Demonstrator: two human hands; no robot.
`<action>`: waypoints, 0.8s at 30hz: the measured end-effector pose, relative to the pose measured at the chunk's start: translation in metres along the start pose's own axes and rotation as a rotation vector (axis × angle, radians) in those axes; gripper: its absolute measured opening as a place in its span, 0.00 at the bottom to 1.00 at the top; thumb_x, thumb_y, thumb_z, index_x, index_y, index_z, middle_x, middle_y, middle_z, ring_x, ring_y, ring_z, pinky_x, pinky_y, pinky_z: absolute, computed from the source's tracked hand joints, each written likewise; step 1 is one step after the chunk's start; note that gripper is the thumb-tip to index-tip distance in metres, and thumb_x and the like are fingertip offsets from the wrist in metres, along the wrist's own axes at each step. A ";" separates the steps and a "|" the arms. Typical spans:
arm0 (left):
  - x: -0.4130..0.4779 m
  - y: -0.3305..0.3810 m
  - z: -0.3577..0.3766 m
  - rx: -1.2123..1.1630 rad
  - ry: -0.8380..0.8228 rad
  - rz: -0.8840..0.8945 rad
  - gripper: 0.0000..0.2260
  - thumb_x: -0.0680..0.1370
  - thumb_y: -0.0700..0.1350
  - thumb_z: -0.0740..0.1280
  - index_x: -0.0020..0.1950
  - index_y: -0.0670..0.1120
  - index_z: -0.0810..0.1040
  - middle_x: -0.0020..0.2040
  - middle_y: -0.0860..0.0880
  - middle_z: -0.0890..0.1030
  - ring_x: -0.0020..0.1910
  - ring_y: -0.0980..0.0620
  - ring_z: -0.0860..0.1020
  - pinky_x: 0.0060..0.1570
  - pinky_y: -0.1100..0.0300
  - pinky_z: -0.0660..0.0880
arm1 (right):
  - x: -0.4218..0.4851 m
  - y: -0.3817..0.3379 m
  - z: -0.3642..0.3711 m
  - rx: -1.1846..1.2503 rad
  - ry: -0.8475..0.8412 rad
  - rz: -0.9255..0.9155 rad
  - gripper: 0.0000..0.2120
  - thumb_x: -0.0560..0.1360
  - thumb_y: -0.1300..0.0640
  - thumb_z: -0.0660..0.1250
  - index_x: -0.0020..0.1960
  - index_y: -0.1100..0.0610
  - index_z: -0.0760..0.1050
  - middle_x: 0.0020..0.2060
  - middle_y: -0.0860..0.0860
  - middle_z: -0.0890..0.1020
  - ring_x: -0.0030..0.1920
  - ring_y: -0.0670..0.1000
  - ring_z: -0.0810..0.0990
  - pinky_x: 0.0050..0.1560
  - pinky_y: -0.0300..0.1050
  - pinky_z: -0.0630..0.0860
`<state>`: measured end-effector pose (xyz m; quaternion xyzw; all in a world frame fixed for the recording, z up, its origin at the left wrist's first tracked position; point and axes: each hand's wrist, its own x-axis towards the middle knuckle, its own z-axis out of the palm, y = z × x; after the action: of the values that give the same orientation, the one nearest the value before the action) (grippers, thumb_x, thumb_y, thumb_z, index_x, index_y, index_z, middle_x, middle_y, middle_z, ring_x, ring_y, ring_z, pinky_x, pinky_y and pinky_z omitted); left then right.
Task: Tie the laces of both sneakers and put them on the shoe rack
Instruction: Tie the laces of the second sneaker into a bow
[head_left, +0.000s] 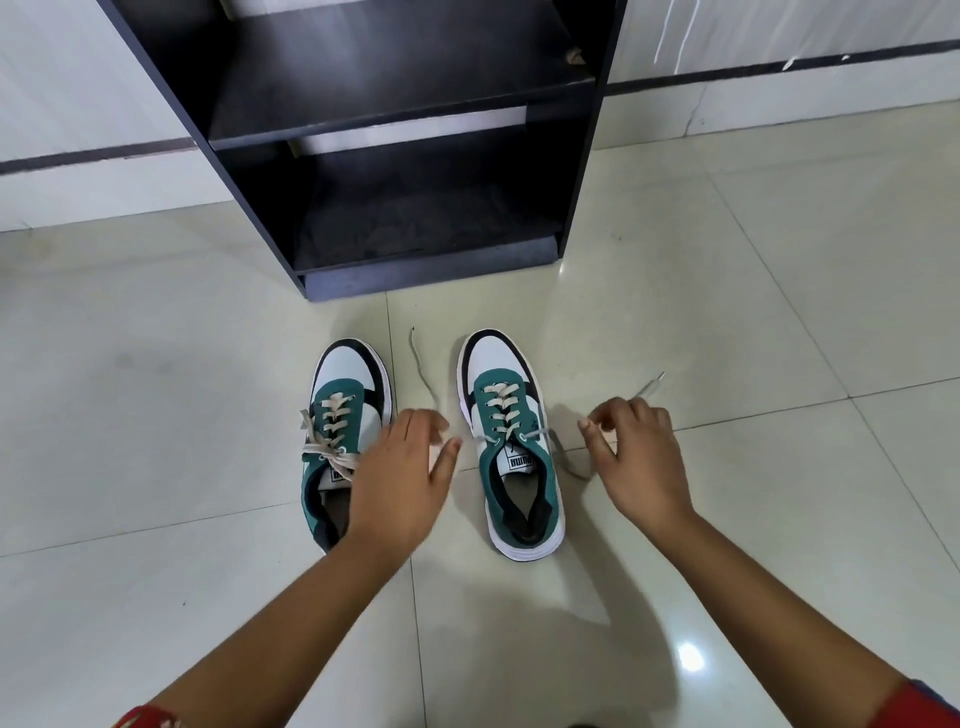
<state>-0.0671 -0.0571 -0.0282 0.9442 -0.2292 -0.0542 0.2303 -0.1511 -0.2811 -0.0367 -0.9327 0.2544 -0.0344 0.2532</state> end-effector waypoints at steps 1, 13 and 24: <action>-0.002 0.008 -0.001 -0.201 -0.082 -0.134 0.11 0.79 0.53 0.58 0.48 0.48 0.74 0.44 0.52 0.78 0.41 0.51 0.78 0.40 0.56 0.73 | -0.004 -0.003 0.001 0.041 -0.038 0.050 0.16 0.77 0.45 0.58 0.46 0.56 0.76 0.43 0.52 0.80 0.48 0.55 0.75 0.45 0.49 0.71; 0.025 0.039 0.025 -0.938 -0.356 -0.859 0.20 0.75 0.60 0.63 0.43 0.42 0.75 0.31 0.48 0.73 0.29 0.50 0.72 0.32 0.60 0.68 | 0.007 -0.049 0.032 0.876 -0.119 0.675 0.12 0.68 0.53 0.72 0.35 0.57 0.71 0.31 0.51 0.77 0.34 0.51 0.75 0.36 0.44 0.70; 0.025 0.019 0.022 -0.490 -0.363 -0.521 0.26 0.72 0.65 0.61 0.33 0.41 0.75 0.27 0.47 0.80 0.26 0.46 0.80 0.35 0.56 0.76 | -0.009 -0.057 0.026 1.185 -0.065 0.553 0.07 0.76 0.64 0.61 0.41 0.57 0.70 0.35 0.51 0.78 0.29 0.43 0.72 0.25 0.27 0.67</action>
<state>-0.0578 -0.0926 -0.0393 0.8629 0.0008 -0.3297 0.3831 -0.1280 -0.2219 -0.0306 -0.5358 0.4151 -0.0740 0.7315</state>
